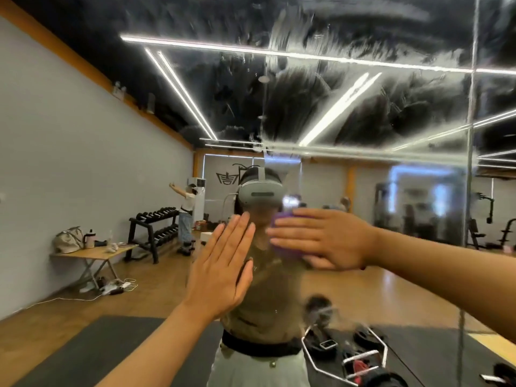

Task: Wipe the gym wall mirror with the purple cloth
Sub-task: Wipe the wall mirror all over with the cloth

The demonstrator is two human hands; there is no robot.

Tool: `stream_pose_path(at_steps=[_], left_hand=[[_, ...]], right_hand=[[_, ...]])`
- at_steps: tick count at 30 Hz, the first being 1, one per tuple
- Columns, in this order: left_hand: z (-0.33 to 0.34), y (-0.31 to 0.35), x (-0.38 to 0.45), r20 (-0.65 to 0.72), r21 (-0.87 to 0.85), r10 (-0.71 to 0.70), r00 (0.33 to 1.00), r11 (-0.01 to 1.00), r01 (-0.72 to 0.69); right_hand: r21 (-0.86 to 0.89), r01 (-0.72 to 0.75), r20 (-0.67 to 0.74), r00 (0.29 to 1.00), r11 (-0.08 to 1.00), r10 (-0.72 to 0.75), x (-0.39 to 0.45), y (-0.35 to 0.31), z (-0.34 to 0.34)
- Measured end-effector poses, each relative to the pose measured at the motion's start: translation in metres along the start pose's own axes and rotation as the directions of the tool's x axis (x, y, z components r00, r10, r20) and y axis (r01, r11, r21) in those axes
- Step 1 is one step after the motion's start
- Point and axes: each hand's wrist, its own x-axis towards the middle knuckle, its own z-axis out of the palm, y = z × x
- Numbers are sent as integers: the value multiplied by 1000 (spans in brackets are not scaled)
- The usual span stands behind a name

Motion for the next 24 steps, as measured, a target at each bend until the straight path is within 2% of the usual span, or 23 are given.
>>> stream_pose_path(at_steps=[2,3,5,7,8,9,10,12,14,16,19,24], left_hand=[[0,0,1,-14,-15,-13,1000,1000,13],[-1,0,2,-16,-21,-18,1000,1000,18],[-2,1,1,-9,-44,-30,1000,999,30],[-4,0,2,-4,-62,-42,999,997,42],[-5,-1,2,1,-63,-38,999,997,38],[-6,-3,1,6,-60,-27,1000,998,28],[-7,-5,1,8,-49,-15,1000,999,16],[-9,-14,-1,21,-16,10,1000,1000,-9],[-12,-23,-4,48,19,24,999,999,-25],[-16,-29,-9,71,45,29,997,998,-32],[-21,-36,-15,97,65,46,994,997,-52],[-27,-48,-21,149,90,89,985,991,-103]], right_hand=[[-25,-242,-140,962,970,236,13,41,-22],[-5,-376,-209,907,927,366,19,59,-32],[59,-620,-296,737,782,607,32,80,-41],[129,-749,-371,572,650,732,46,74,-35],[158,-772,-396,521,615,756,52,62,-29],[177,-767,-409,513,617,755,57,45,-21],[174,-732,-411,554,659,724,59,25,-13],[103,-621,-355,707,777,612,57,-24,4],[25,-487,-235,846,873,478,46,-77,23],[-75,-324,-82,945,943,318,30,-127,42],[-158,-142,62,986,977,153,10,-162,59],[-62,104,89,991,993,-99,15,-112,43]])
